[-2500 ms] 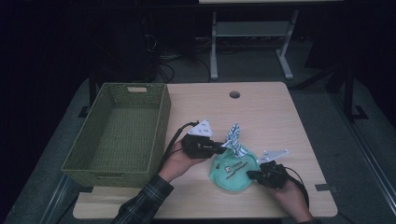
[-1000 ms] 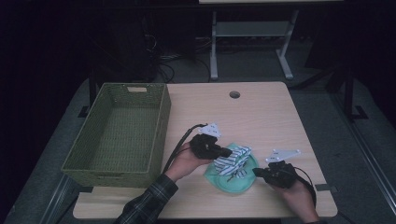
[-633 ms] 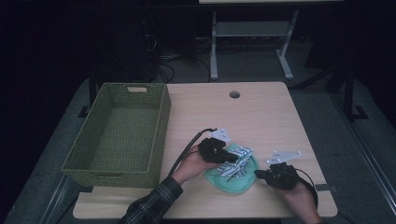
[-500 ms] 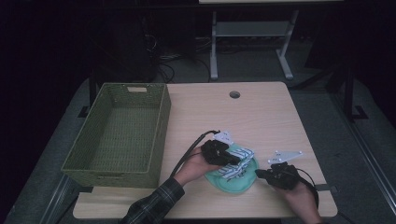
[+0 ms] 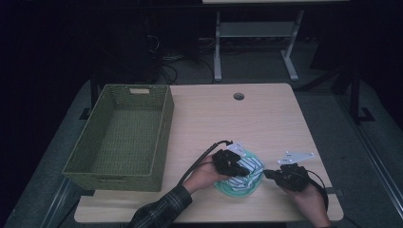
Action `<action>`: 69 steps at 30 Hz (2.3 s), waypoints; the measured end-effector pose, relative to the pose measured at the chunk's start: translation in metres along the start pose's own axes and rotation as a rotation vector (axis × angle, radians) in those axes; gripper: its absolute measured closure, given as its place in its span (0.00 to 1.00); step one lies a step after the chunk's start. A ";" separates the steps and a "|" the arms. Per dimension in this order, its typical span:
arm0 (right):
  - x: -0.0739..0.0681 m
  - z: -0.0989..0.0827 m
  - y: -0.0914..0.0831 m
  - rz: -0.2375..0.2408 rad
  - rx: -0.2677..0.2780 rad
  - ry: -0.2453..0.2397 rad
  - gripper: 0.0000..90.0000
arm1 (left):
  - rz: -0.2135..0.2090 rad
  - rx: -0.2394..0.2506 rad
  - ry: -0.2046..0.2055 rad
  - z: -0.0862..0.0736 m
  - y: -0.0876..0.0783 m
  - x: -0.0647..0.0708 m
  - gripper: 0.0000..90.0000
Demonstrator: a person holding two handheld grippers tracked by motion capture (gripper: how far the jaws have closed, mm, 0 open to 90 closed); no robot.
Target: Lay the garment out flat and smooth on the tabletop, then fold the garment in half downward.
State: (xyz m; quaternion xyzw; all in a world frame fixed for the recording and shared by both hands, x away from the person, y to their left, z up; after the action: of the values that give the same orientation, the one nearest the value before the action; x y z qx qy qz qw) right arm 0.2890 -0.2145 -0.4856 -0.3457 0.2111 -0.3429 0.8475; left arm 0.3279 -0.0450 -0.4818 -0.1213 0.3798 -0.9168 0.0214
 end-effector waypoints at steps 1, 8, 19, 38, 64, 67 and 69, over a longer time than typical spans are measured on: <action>0.001 0.000 0.000 -0.002 0.002 0.002 0.99 | -0.002 -0.008 -0.001 0.000 0.002 0.001 0.99; 0.004 0.002 -0.003 -0.008 0.020 0.005 0.99 | 0.000 -0.007 0.016 0.001 0.002 0.004 0.99; 0.010 0.015 -0.007 0.001 0.063 0.006 0.99 | 0.057 0.029 -0.011 -0.004 -0.030 -0.002 0.99; 0.002 0.064 0.025 0.058 0.094 -0.041 1.00 | 0.112 0.027 -0.067 -0.037 -0.064 -0.004 0.99; -0.001 0.066 0.082 0.068 -0.028 -0.054 1.00 | 0.145 -0.120 -0.039 -0.053 -0.038 -0.006 1.00; -0.001 0.066 0.082 0.066 -0.039 -0.053 1.00 | 0.139 -0.116 -0.052 -0.053 -0.038 -0.007 1.00; -0.002 0.066 0.082 0.062 -0.042 -0.056 1.00 | 0.153 -0.119 -0.044 -0.052 -0.040 -0.006 0.99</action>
State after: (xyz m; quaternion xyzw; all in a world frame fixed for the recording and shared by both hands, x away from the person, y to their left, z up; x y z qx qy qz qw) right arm 0.3630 -0.1411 -0.5004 -0.3664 0.2051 -0.3022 0.8558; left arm 0.3237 0.0200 -0.4906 -0.1132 0.4412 -0.8854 0.0927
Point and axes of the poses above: each handheld gripper's, and its own axes: y roughly forward along the jaws, z roughly out of its top, x roughly to its right, the point moved 5 cm from there along y, roughly forward along the jaws, and after that the axes turned 1 degree about -x, right-handed, at the moved point
